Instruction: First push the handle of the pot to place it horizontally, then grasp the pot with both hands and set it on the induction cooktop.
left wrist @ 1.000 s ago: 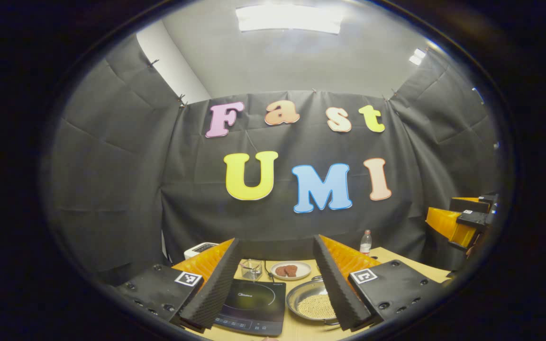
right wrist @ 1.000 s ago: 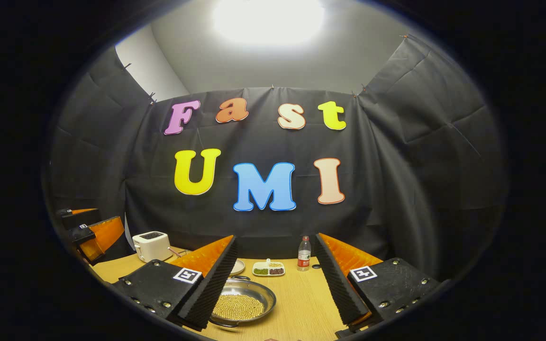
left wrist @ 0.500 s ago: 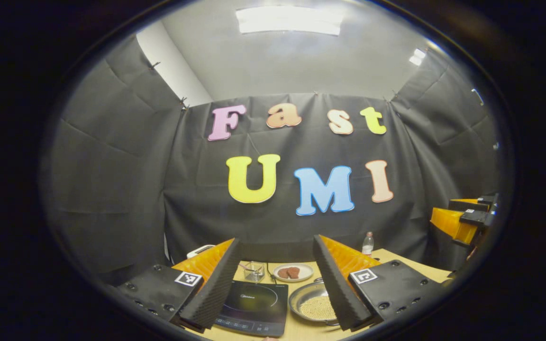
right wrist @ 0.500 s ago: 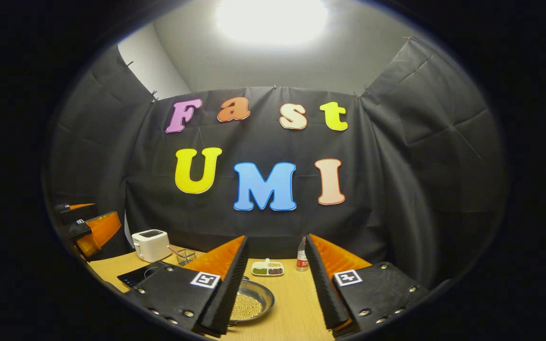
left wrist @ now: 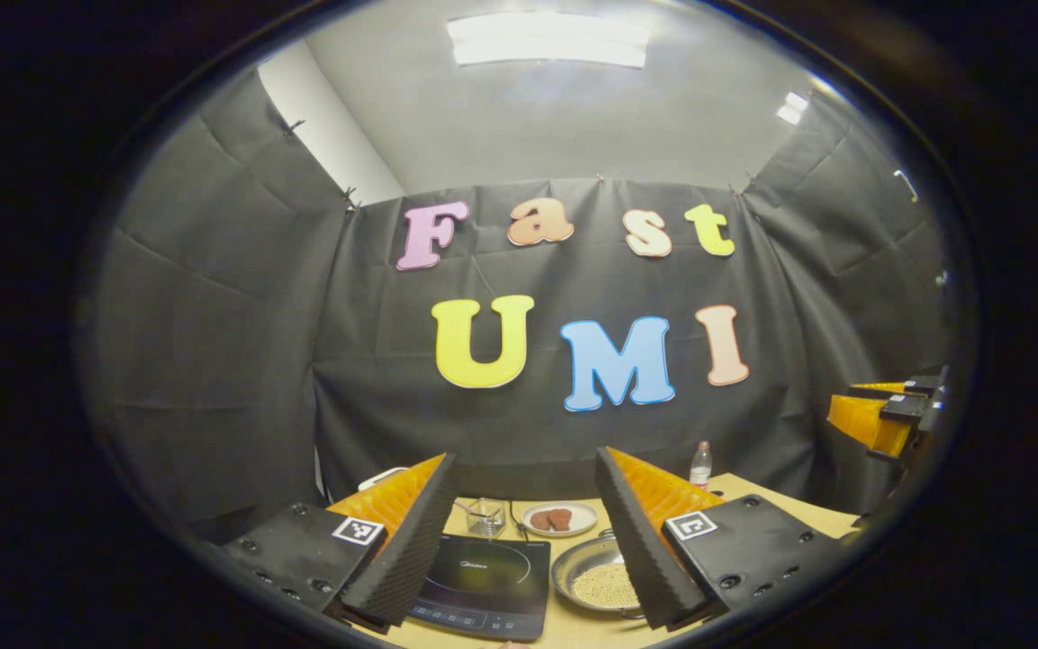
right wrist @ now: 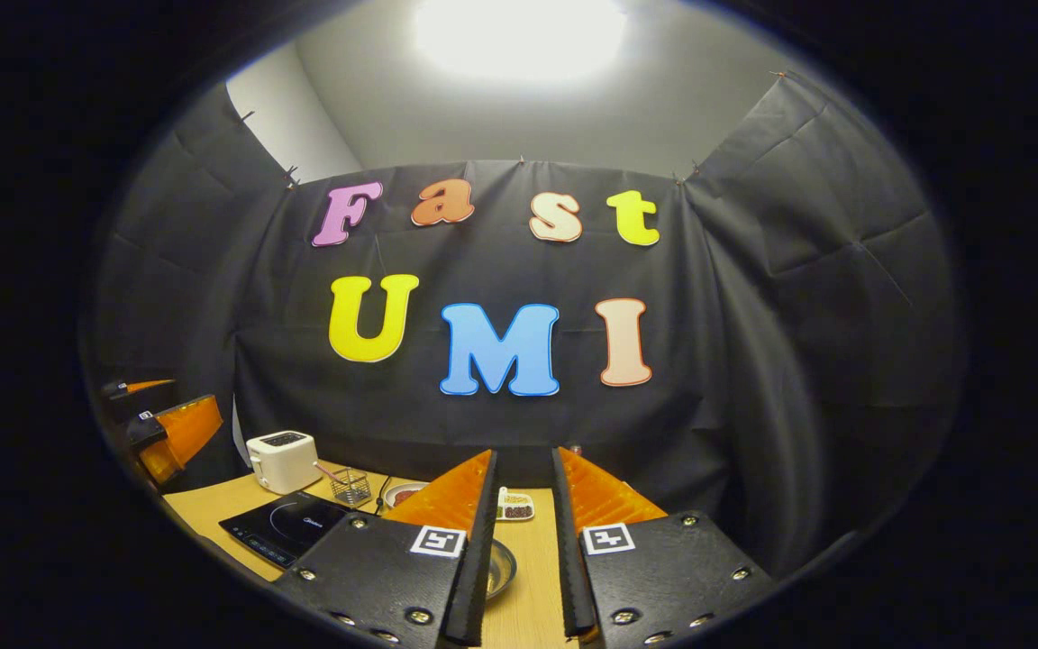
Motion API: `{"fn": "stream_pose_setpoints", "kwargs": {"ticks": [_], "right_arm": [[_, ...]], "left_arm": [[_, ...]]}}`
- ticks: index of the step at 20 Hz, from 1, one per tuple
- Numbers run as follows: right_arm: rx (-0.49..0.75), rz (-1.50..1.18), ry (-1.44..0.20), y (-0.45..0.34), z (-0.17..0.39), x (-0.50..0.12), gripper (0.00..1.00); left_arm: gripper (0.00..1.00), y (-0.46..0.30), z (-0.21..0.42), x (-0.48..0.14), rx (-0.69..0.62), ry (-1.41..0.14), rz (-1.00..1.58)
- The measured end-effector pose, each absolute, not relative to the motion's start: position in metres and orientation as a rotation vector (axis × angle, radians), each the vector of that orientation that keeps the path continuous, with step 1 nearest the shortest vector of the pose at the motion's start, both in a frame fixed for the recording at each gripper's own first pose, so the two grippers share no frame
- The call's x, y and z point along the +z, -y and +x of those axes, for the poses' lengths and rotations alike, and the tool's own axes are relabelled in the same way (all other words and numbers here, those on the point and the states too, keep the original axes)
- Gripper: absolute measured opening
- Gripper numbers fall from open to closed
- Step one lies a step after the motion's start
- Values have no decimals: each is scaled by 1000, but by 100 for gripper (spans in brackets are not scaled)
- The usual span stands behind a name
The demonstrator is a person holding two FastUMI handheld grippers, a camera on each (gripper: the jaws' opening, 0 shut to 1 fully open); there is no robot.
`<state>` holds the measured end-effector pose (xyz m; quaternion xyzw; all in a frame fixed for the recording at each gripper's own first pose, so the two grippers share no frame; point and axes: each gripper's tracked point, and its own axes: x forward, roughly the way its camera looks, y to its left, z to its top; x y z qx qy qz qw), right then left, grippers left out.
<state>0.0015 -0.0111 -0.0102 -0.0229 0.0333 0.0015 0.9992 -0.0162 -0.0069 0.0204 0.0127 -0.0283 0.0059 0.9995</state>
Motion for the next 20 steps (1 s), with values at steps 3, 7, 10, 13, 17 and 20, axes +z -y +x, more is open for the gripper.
{"fn": "stream_pose_setpoints", "kwargs": {"ticks": [3,7,10,13,17,20], "right_arm": [[-23,-48,-88,21,6,-14,4],[14,-53,-93,16,8,-19,1],[28,-50,-84,21,11,-19,1],[62,-26,-93,25,17,-25,1],[116,2,-105,25,25,-36,1],[156,16,-133,19,32,-48,1]], "left_arm": [[100,7,-16,21,20,59,28],[97,9,-14,19,34,55,31],[94,18,-10,20,41,56,37],[97,32,-8,21,48,54,39],[100,44,-7,17,77,45,59],[100,43,-9,16,110,35,52]]}}
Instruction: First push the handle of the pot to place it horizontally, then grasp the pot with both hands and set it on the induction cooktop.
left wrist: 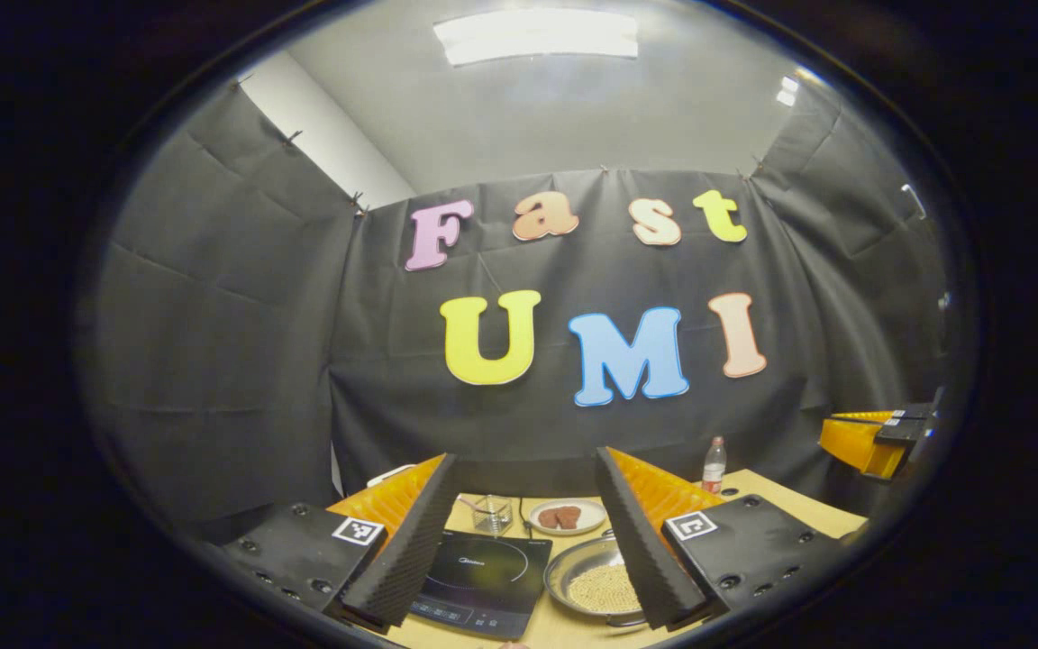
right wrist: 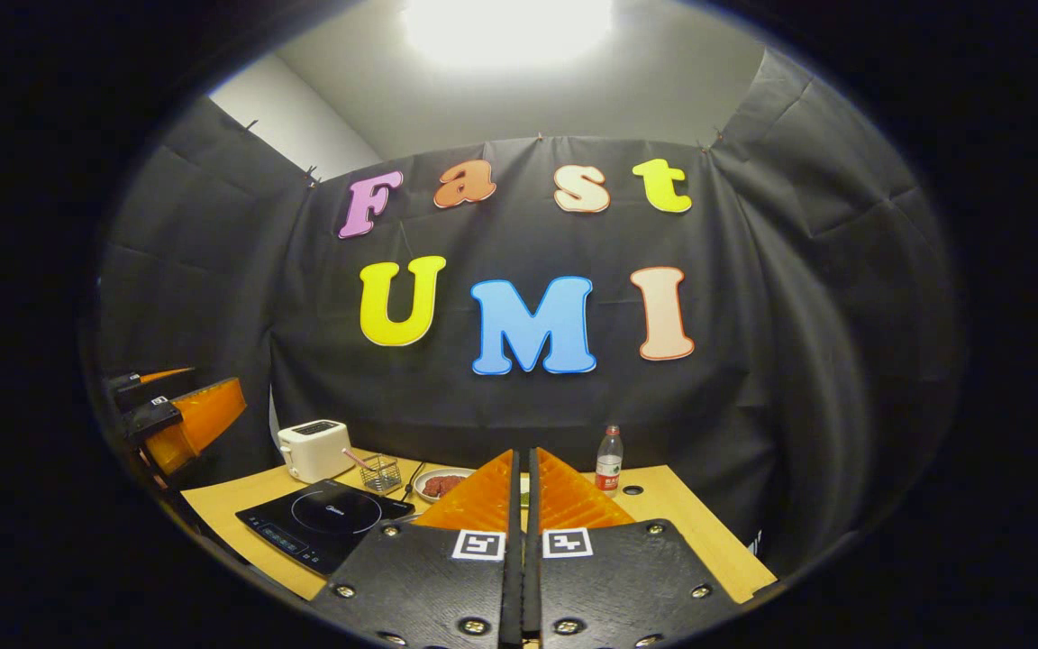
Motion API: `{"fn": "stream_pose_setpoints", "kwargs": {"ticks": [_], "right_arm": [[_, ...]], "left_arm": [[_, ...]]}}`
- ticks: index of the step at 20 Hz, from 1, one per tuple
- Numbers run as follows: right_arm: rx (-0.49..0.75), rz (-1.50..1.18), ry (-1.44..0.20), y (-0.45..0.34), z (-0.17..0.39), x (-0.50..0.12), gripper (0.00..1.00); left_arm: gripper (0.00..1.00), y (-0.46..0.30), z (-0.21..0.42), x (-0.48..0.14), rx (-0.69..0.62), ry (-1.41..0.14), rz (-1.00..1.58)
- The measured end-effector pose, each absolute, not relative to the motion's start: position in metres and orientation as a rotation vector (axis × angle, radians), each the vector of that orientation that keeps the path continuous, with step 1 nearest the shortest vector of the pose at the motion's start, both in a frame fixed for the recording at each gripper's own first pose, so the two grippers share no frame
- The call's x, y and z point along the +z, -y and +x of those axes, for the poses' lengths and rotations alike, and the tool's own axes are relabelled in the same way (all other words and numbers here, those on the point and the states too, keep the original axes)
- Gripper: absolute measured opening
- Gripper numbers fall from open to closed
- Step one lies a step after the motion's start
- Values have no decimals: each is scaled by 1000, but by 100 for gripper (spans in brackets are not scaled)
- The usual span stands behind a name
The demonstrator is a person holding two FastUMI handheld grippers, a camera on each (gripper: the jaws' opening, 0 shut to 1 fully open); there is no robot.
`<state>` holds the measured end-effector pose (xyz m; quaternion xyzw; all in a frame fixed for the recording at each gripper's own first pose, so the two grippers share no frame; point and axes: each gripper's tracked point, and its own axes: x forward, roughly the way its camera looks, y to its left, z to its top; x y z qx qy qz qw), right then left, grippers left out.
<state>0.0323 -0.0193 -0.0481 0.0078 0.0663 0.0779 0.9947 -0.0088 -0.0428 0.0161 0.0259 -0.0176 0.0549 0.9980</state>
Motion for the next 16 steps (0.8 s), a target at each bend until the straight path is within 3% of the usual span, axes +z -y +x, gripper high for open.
{"fn": "stream_pose_setpoints", "kwargs": {"ticks": [5,6,8,16], "right_arm": [[231,28,-159,-8,46,-61,1],[240,29,-167,-13,49,-65,1],[271,46,-191,-31,53,-74,1],[384,36,-290,-92,67,-117,1]], "left_arm": [[98,20,-4,18,159,37,69],[94,14,-2,18,166,40,70],[98,0,5,15,184,36,69],[94,-50,20,16,242,45,76]]}}
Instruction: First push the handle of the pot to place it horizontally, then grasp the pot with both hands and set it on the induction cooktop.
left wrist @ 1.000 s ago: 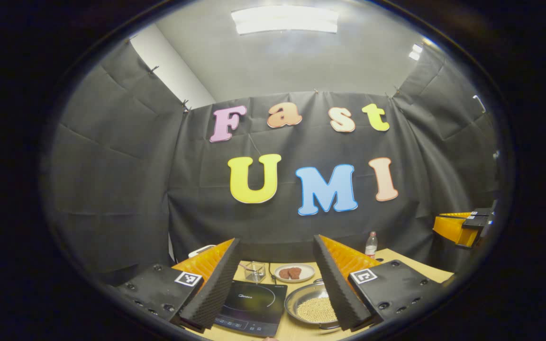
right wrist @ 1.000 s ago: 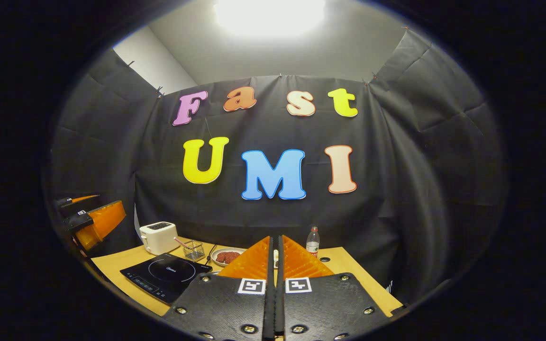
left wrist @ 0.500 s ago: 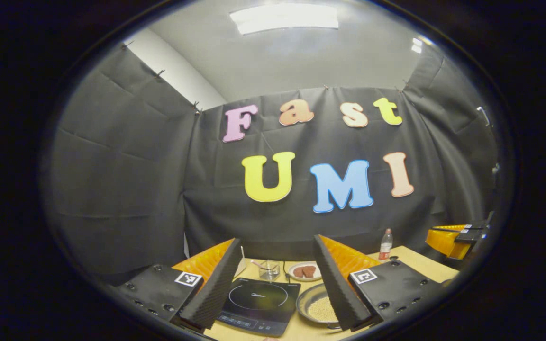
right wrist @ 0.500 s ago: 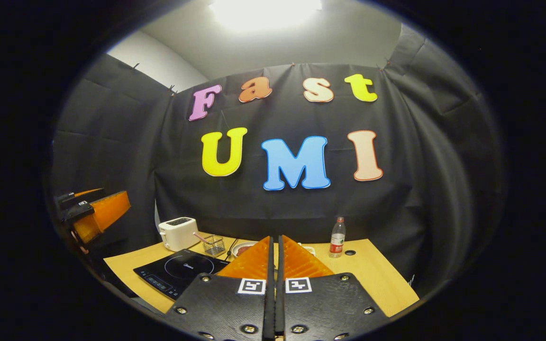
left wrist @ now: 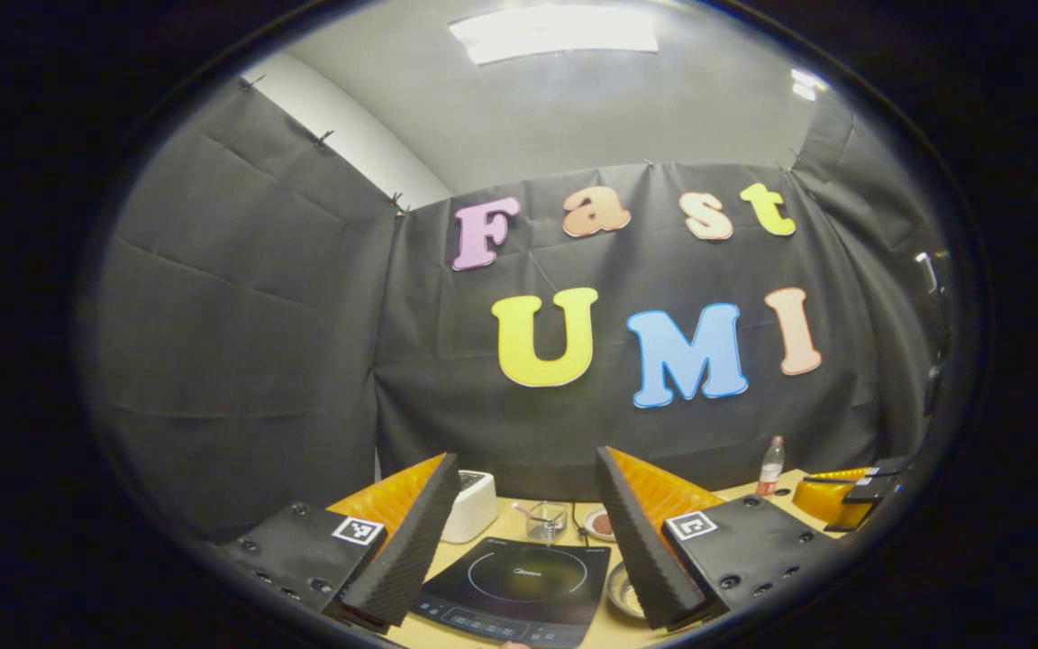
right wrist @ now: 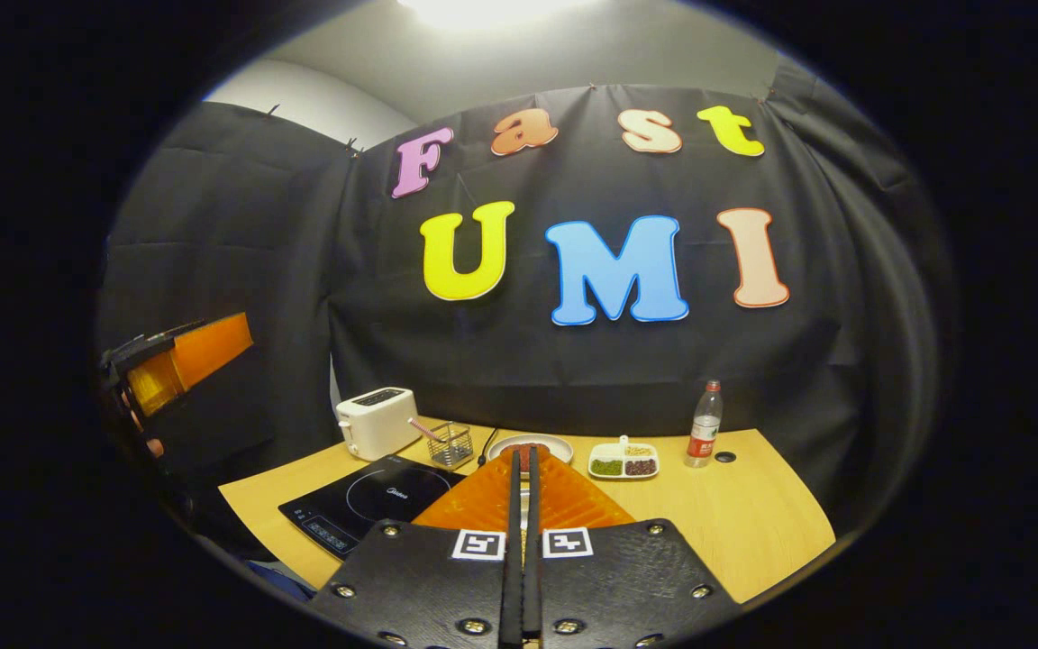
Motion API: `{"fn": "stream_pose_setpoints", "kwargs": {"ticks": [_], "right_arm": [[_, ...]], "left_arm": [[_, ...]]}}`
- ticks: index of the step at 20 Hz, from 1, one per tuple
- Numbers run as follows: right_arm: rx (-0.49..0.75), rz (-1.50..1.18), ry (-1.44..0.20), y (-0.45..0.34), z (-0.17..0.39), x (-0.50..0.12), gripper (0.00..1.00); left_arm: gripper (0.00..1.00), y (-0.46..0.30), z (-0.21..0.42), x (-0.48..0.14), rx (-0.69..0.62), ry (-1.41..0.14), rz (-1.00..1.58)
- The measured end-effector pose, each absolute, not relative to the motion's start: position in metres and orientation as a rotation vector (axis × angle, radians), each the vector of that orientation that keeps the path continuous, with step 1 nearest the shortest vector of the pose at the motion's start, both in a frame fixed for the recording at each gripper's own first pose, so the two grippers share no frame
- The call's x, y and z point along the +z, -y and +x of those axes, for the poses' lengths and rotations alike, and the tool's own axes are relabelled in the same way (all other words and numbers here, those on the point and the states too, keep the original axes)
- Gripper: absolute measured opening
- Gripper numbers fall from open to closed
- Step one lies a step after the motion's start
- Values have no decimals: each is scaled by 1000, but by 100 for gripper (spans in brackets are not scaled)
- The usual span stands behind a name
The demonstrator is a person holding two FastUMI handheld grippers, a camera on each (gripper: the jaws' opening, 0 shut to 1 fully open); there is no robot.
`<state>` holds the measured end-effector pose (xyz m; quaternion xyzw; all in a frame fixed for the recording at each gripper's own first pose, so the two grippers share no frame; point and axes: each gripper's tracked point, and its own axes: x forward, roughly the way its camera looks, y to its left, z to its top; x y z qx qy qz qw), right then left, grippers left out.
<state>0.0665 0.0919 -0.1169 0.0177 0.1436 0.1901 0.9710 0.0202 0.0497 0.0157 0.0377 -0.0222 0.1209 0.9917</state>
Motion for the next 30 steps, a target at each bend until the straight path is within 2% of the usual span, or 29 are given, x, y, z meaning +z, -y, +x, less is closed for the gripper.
{"fn": "stream_pose_setpoints", "kwargs": {"ticks": [6,8,12,13,15,30], "right_arm": [[493,26,-409,-136,57,-159,1],[520,22,-446,-147,53,-172,1],[563,17,-516,-166,45,-196,1],[570,16,-535,-170,45,-205,1],[585,14,-576,-177,41,-218,1],[674,-50,-891,-205,4,-315,1]], "left_arm": [[94,-78,15,9,284,35,79],[100,-87,14,8,296,31,80],[94,-102,12,4,315,28,80],[98,-105,11,3,318,27,81],[94,-113,12,-1,323,19,80],[96,-142,40,-32,332,-22,57]]}}
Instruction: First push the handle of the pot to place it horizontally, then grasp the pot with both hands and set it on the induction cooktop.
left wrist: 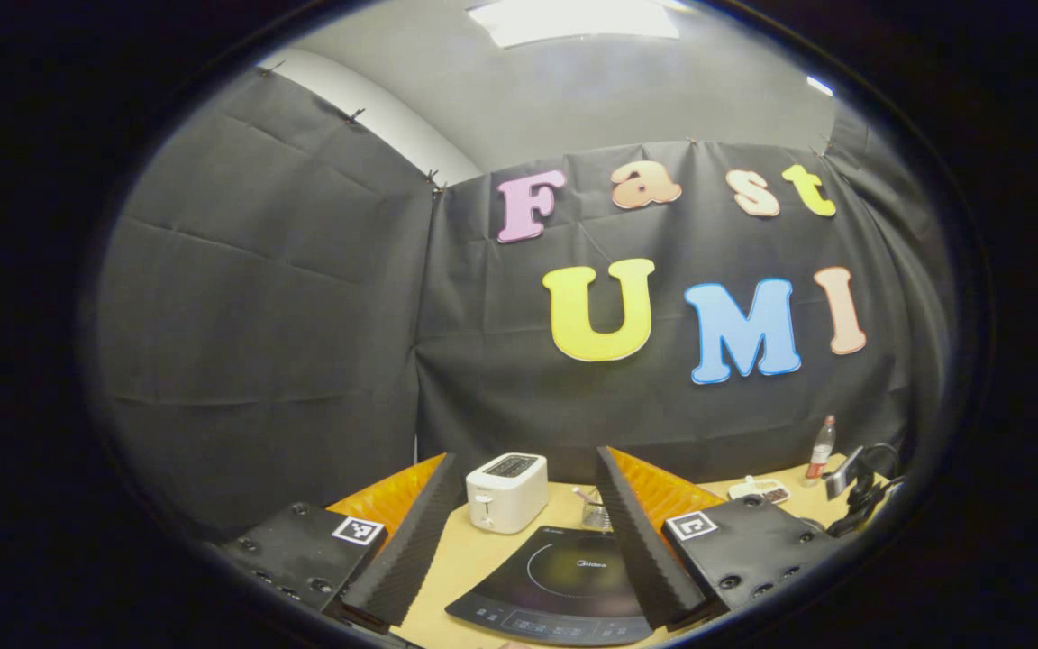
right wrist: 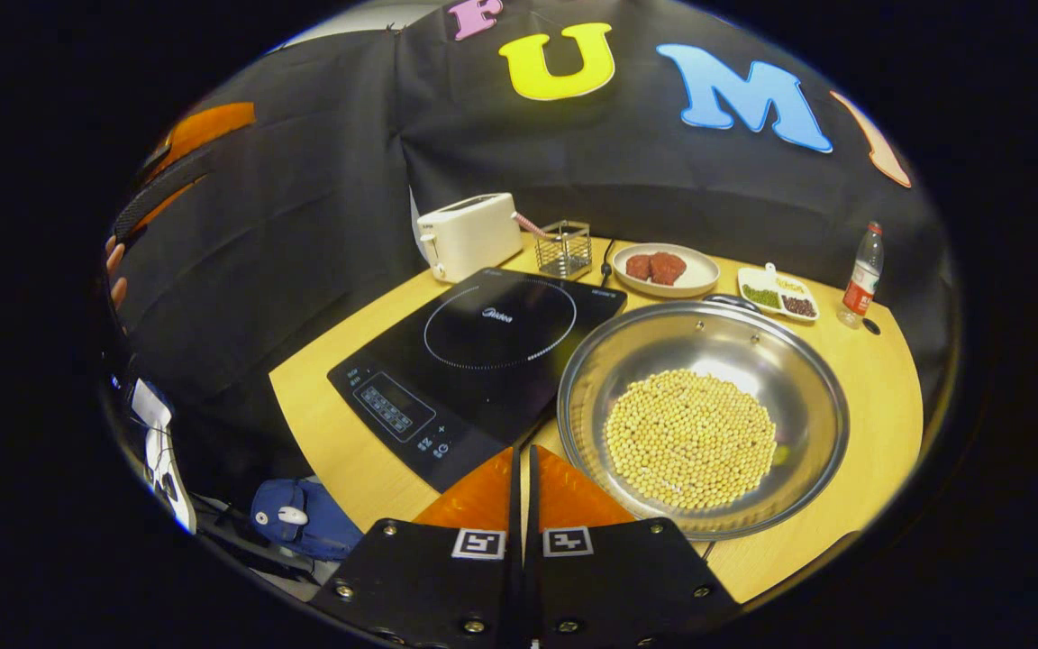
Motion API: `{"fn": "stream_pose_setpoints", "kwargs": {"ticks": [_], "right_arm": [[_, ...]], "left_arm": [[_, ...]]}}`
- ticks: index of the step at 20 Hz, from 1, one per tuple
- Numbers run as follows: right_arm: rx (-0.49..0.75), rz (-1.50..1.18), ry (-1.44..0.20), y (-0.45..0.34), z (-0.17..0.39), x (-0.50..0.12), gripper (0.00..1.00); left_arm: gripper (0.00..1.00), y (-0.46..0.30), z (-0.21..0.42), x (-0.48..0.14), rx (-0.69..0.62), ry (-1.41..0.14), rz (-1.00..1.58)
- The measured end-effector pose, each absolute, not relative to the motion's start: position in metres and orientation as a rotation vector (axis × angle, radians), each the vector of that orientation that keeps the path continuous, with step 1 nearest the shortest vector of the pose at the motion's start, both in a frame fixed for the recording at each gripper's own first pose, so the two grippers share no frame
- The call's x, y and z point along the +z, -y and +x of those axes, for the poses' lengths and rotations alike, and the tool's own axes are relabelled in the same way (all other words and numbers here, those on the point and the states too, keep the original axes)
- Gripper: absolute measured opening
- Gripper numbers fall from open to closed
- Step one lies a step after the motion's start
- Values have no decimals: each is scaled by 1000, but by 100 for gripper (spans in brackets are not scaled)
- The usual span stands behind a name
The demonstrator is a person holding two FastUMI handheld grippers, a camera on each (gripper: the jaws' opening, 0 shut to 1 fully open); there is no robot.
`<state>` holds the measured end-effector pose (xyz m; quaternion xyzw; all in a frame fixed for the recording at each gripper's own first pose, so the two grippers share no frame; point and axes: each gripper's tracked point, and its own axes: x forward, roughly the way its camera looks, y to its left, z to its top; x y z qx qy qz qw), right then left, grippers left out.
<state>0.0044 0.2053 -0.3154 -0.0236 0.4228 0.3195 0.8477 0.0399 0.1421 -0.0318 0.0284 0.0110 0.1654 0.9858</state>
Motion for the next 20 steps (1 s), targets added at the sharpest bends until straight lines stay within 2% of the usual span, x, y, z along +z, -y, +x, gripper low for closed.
{"fn": "stream_pose_setpoints", "kwargs": {"ticks": [9,12,13,16,20], "right_arm": [[618,-27,-1051,-193,1,-353,1],[602,-16,-1058,-192,2,-353,1],[596,-14,-1063,-192,3,-353,1],[588,-9,-1076,-191,2,-354,1],[576,-38,-1092,-186,0,-358,1]], "left_arm": [[100,-134,88,-52,261,-44,30],[100,-126,107,-58,223,-43,14],[94,-122,113,-58,207,-43,9],[100,-111,131,-59,161,-35,0],[98,-98,157,-68,104,-41,-28]]}}
